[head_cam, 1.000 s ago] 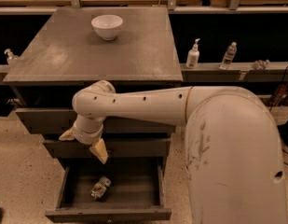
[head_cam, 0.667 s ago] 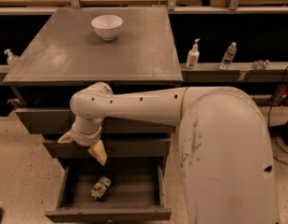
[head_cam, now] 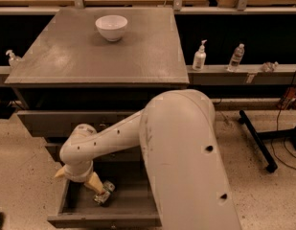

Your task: Pick 7up can from bottom drawer and place on counter

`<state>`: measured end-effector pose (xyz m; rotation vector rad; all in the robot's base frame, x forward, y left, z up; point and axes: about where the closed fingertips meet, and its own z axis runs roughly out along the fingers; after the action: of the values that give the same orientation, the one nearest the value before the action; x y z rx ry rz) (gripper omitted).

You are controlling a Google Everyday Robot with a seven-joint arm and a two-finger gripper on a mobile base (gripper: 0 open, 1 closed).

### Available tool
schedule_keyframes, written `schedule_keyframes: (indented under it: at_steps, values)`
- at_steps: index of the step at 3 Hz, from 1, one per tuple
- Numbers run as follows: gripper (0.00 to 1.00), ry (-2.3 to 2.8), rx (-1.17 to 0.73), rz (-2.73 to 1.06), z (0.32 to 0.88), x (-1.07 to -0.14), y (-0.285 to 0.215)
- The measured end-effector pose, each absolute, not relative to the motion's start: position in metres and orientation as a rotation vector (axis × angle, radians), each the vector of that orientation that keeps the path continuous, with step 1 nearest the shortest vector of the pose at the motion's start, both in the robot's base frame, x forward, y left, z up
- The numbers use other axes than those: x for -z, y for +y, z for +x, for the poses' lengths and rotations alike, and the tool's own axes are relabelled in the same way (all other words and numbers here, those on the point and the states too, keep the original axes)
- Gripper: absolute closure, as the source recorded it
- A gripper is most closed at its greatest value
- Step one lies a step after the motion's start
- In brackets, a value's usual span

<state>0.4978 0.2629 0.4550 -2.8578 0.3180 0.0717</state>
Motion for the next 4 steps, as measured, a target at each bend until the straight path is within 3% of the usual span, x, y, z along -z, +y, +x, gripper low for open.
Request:
schedule_keyframes:
  at_steps: [1, 3, 4]
  values:
    - [0.0, 0.32, -0.007, -2.841, 0.5, -0.449, 0.271]
    - [0.0, 0.44, -0.146, -2.863, 0.511, -0.39, 0.26]
    - [0.0, 0.545, -0.126, -2.863, 0.52, -0.347, 0.243]
